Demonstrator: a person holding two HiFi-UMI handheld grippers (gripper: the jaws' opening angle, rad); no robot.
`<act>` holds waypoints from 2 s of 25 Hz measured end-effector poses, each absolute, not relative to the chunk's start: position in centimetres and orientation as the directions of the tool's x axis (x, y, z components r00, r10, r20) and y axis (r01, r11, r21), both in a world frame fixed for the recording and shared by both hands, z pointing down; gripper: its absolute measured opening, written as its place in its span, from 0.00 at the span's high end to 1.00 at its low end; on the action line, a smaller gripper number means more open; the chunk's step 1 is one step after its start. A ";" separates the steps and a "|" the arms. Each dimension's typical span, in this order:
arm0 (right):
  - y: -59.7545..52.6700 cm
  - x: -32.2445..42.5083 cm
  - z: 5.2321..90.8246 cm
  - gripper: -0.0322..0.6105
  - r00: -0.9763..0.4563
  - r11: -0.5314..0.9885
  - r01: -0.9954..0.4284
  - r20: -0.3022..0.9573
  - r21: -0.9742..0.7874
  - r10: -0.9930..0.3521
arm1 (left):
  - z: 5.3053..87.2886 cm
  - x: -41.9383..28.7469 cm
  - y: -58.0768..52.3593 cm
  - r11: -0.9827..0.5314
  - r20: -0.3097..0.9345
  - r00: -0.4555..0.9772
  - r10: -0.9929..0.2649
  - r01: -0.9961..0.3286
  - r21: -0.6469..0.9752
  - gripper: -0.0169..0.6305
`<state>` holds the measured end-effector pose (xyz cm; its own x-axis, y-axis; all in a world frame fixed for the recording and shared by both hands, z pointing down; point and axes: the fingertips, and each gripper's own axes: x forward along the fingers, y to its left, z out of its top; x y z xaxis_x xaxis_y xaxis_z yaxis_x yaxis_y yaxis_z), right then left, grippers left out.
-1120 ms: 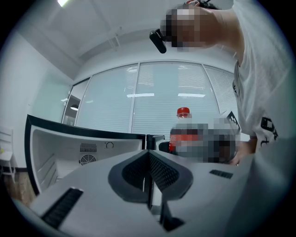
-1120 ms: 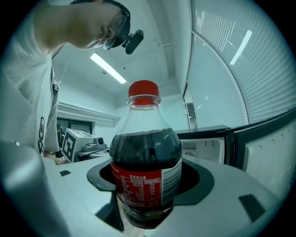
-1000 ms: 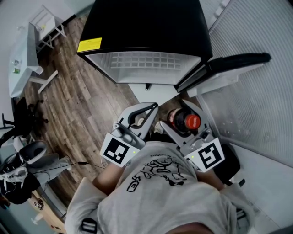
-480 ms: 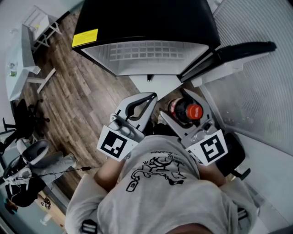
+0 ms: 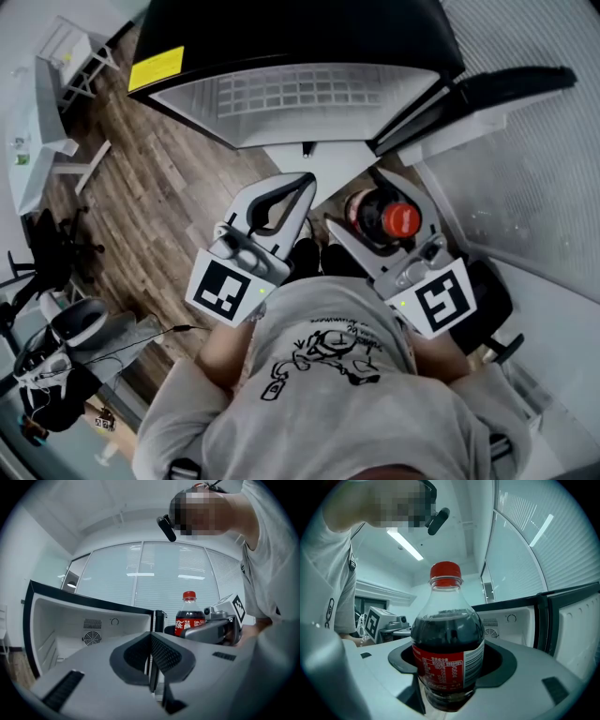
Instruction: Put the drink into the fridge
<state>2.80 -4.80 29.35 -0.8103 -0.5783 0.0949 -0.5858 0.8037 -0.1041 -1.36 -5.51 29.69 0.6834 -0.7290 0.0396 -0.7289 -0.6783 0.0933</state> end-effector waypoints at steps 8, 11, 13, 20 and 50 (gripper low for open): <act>-5.3 1.8 30.7 0.44 -0.820 0.816 -0.571 0.095 -0.093 -0.564 | 31.6 -1.2 -6.5 -0.684 0.047 0.689 -0.724 -0.724 0.089 0.97; -5.6 1.4 31.2 0.44 -0.822 0.818 -0.568 0.095 -0.088 -0.561 | 32.1 -1.5 -6.9 -0.682 0.049 0.687 -0.725 -0.725 0.093 0.97; -6.0 1.3 31.5 0.44 -0.823 0.819 -0.568 0.096 -0.083 -0.561 | 32.5 -1.7 -7.2 -0.682 0.048 0.688 -0.724 -0.725 0.093 0.97; -7.9 0.5 32.7 0.44 -0.824 0.822 -0.565 0.097 -0.068 -0.558 | 34.3 -2.8 -8.6 -0.670 0.049 0.676 -0.735 -0.735 0.107 0.97; -18.0 -1.5 36.6 0.44 -0.797 0.798 -0.601 0.100 -0.041 -0.595 | 37.9 -5.0 -18.0 -0.672 0.029 0.674 -0.738 -0.739 0.046 0.97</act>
